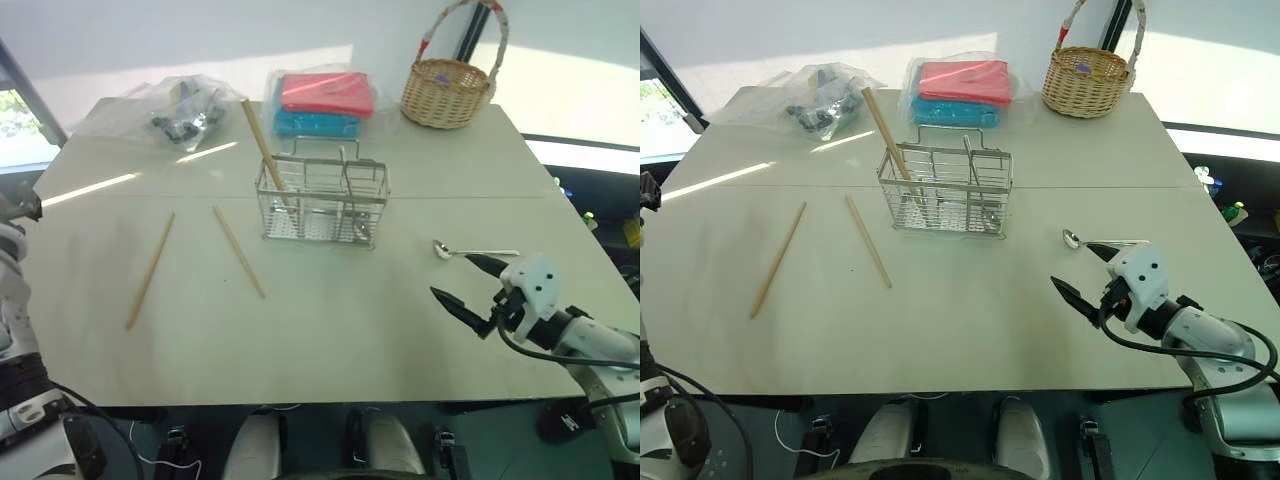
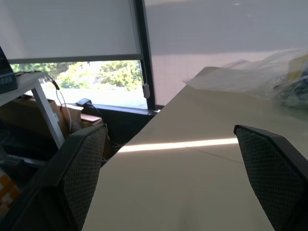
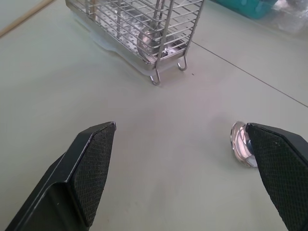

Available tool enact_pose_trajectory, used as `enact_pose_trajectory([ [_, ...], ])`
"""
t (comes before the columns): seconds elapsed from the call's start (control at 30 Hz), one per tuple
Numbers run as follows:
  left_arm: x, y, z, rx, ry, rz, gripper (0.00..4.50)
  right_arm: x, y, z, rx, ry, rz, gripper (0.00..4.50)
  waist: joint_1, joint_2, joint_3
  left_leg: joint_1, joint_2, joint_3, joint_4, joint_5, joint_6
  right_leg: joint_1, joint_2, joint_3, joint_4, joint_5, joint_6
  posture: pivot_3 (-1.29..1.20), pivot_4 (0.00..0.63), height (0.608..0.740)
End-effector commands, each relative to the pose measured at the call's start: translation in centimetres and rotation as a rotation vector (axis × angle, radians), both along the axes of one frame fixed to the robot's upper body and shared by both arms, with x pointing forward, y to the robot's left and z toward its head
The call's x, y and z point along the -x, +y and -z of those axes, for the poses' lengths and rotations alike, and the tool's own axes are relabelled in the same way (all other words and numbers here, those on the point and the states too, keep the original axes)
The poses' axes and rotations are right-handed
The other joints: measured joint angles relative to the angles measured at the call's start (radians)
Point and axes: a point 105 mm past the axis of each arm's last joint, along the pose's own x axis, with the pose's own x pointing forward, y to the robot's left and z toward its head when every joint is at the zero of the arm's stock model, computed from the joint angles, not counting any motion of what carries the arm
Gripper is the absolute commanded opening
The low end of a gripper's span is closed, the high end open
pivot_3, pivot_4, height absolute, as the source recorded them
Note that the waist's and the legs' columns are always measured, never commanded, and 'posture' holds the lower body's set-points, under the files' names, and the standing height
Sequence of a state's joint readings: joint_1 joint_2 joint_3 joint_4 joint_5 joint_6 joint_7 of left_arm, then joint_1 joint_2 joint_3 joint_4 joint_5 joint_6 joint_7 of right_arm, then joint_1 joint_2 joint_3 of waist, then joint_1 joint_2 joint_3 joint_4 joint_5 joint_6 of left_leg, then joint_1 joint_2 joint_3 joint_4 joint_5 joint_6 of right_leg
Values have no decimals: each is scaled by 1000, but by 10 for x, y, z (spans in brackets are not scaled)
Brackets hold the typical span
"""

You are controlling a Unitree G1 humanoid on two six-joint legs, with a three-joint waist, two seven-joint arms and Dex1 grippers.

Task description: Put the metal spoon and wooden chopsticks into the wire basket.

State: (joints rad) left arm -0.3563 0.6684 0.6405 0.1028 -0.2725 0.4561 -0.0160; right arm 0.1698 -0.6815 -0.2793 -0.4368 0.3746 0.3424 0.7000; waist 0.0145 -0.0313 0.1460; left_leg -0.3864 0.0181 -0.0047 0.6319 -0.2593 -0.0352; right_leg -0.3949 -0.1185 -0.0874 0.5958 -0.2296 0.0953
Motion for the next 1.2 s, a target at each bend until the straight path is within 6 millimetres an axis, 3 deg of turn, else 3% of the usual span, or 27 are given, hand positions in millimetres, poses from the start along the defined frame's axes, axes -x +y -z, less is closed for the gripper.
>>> enact_pose_trajectory([
  [0.03, 2, -1, -17, -39, -35, -5, 4460, -1, 4, -9, -5, -46, -11, 4500, 0, 0, 0, 0, 0, 0, 0, 0, 0, 0, 0, 0, 0, 0, 0, 0, 150, 706],
  [0.93, -5, -13, -20, -51, -11, 64, 4460, -10, -7, -20, 43, -68, -18, 4500, 0, 0, 0, 0, 0, 0, 0, 0, 0, 0, 0, 0, 0, 0, 0, 0, 150, 706],
  [1.03, -15, -43, -25, -36, 2, 270, 4460, -20, -13, -27, 120, -83, -39, 4500, -1, 0, 0, 0, 0, 0, 0, 0, 0, 0, 0, 0, 0, 0, 0, 0, 150, 706],
  [1.2, -4, -140, -21, -99, 130, 855, 4460, -47, -30, -39, 338, -106, -66, 4500, -3, 1, 1, 0, 0, 1, 1, 0, 0, 0, 0, 1, 0, -2, -4, 0, 150, 706],
])
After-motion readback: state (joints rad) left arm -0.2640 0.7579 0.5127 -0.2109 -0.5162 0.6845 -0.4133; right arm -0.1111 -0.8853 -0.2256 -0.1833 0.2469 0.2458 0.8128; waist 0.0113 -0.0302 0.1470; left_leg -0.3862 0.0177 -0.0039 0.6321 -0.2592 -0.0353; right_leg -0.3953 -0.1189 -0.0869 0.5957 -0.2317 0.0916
